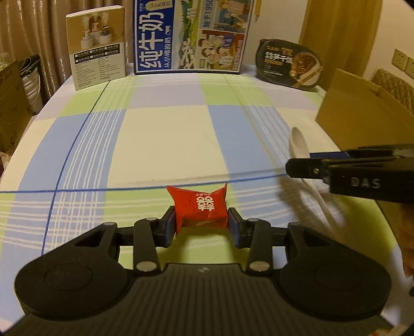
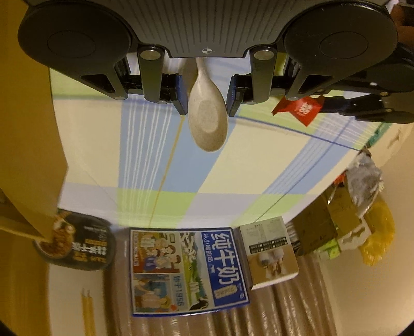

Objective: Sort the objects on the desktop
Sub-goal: 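Carry the red candy packet and white spoon over the cardboard box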

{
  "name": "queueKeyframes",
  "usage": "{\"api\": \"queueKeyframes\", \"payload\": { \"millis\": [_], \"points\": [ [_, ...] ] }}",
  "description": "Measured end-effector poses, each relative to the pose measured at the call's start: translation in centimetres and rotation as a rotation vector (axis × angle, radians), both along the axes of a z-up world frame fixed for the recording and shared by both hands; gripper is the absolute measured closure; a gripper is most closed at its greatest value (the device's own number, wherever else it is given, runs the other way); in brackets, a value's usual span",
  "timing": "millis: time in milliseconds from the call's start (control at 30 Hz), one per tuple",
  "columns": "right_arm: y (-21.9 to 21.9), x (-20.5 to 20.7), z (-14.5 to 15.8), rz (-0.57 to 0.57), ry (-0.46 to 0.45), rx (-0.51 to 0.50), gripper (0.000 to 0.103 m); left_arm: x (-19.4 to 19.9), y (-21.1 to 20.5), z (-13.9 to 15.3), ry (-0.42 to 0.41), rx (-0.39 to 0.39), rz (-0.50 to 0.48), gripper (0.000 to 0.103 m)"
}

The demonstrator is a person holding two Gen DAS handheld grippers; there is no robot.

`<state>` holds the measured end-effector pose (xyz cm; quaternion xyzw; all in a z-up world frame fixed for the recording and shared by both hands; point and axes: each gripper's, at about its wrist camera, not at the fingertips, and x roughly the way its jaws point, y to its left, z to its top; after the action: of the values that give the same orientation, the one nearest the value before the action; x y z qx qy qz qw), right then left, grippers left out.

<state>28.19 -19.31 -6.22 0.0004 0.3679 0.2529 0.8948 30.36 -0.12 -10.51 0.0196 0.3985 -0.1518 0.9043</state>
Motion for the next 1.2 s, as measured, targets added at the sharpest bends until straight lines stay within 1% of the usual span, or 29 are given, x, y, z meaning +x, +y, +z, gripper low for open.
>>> {"api": "queueKeyframes", "payload": {
  "millis": [233, 400, 567, 833, 933, 1067, 1200],
  "points": [
    [-0.8, -4.4, 0.9, -0.019, 0.001, 0.021, 0.074, -3.4, 0.0, 1.7, -0.023, -0.014, -0.02, 0.067],
    [-2.1, -7.1, 1.1, -0.049, 0.009, 0.041, 0.074, -5.4, -0.5, 2.5, -0.033, -0.001, -0.037, 0.067],
    [-3.2, -9.0, 1.0, -0.068, 0.03, 0.048, 0.074, -7.7, -1.2, 3.2, -0.036, -0.022, -0.042, 0.067],
    [-4.0, -11.8, 1.4, -0.072, 0.032, 0.05, 0.074, -10.7, -2.1, 3.2, -0.016, -0.034, -0.044, 0.067],
    [-4.3, -12.6, 1.6, -0.077, 0.04, 0.066, 0.074, -11.5, -2.2, 3.1, -0.005, -0.036, -0.041, 0.067],
    [-4.9, -13.2, 2.9, -0.088, 0.023, 0.084, 0.074, -12.3, -2.5, 3.5, -0.009, -0.033, -0.047, 0.067],
    [-6.1, -13.9, 5.2, -0.115, -0.015, 0.109, 0.074, -13.2, -2.9, 4.5, -0.026, -0.036, -0.047, 0.067]
  ]
}}
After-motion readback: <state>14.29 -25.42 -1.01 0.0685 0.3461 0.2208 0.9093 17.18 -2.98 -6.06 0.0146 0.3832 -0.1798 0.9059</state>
